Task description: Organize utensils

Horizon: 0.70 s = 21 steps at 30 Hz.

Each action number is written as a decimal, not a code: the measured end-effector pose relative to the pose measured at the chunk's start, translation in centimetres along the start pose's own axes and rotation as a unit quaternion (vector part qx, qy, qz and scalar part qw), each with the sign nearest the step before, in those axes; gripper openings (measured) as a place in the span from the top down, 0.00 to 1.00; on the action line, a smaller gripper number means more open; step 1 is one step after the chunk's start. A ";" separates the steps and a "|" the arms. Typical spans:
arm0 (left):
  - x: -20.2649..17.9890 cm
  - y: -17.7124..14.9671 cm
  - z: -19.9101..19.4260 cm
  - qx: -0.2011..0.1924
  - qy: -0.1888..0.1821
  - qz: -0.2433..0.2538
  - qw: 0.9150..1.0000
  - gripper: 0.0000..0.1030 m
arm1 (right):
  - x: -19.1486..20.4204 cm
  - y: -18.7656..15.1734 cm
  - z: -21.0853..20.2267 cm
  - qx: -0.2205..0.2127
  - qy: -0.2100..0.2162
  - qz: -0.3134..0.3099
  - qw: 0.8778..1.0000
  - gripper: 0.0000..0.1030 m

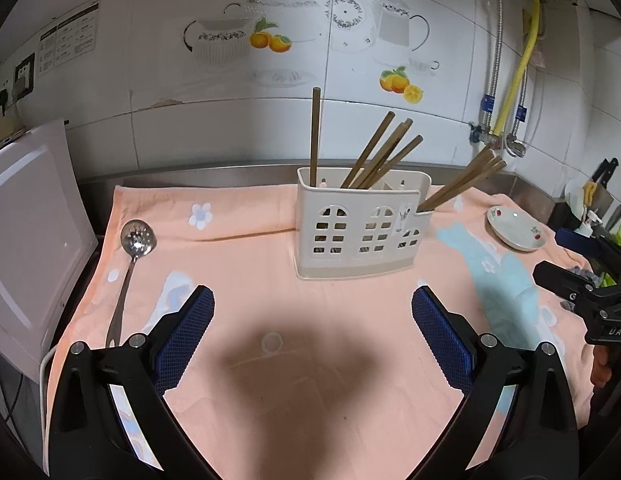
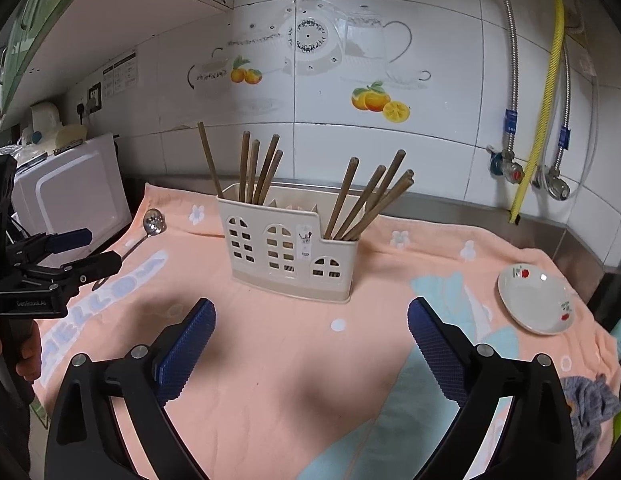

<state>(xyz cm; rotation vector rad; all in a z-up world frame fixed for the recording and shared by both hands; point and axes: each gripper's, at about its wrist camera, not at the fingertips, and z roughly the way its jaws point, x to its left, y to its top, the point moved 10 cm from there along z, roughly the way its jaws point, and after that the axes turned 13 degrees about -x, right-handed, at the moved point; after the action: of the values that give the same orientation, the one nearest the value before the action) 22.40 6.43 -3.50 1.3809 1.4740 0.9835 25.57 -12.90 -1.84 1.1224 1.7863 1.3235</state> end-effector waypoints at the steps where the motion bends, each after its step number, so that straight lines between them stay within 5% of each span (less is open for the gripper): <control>1: -0.1 0.0 -0.3 -0.002 -0.001 0.000 1.000 0.05 | 0.0 -0.1 -0.2 0.000 -0.001 0.001 1.000 0.09; 21: -1.6 -0.2 -3.8 -0.042 0.003 0.020 0.999 0.05 | -0.1 -1.5 -2.9 -0.019 -0.018 0.013 1.000 0.08</control>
<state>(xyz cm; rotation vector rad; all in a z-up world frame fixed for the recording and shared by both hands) 18.70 4.87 -2.41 1.3525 1.3988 1.0633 22.69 -14.35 -2.46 1.1454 1.7200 1.3389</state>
